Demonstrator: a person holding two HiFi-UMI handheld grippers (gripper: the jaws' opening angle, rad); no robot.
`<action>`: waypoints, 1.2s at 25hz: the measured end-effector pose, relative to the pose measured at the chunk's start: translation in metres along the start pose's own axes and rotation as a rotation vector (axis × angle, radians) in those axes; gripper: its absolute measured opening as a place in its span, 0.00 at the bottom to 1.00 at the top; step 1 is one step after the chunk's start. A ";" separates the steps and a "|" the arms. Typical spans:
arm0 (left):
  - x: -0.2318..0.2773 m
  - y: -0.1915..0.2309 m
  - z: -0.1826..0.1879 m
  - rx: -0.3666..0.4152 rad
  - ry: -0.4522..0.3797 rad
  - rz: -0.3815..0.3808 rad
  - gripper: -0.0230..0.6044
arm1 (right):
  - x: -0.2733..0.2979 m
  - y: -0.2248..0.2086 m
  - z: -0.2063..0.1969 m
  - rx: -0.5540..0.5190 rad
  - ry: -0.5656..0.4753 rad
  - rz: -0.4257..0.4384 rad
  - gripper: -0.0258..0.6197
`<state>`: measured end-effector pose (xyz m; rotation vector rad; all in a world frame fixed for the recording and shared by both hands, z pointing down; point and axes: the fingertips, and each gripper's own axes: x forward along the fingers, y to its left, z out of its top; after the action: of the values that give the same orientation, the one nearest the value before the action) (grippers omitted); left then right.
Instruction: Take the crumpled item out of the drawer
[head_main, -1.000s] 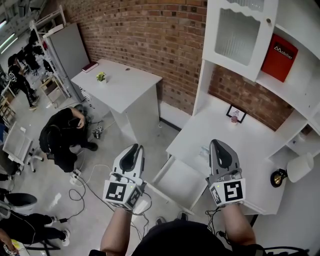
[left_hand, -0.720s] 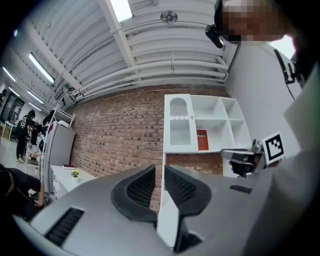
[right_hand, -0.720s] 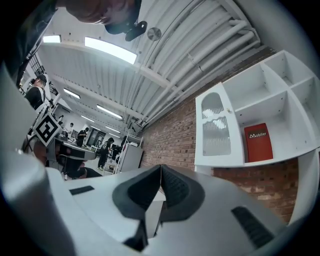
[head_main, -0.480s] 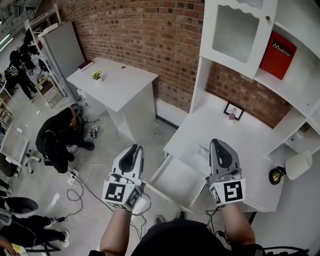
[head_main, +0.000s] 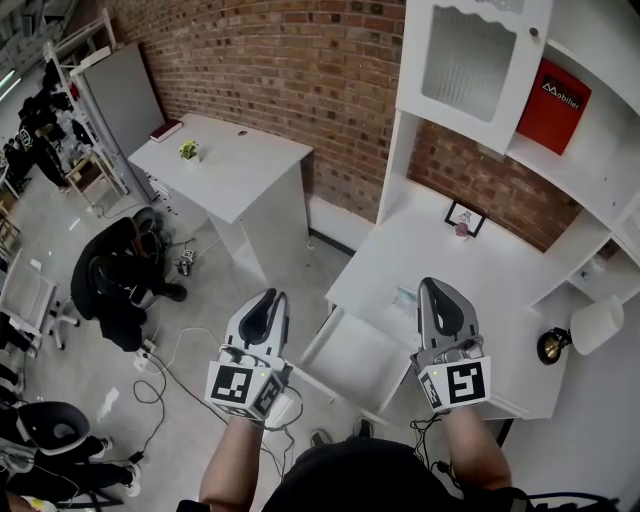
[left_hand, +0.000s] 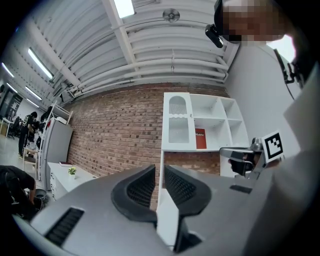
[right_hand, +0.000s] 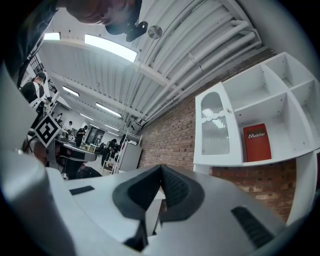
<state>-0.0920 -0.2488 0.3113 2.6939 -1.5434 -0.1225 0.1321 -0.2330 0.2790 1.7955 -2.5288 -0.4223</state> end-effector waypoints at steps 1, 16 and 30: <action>0.000 0.000 0.000 0.000 0.000 -0.002 0.12 | 0.000 0.001 0.000 0.000 0.000 0.000 0.04; -0.006 0.006 -0.003 -0.007 0.002 -0.015 0.12 | -0.003 0.012 0.007 -0.017 -0.008 -0.002 0.04; -0.012 0.011 -0.005 -0.020 0.008 -0.035 0.12 | -0.009 0.019 0.008 -0.017 0.007 -0.034 0.04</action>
<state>-0.1075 -0.2438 0.3174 2.7032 -1.4853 -0.1266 0.1167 -0.2168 0.2770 1.8335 -2.4856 -0.4359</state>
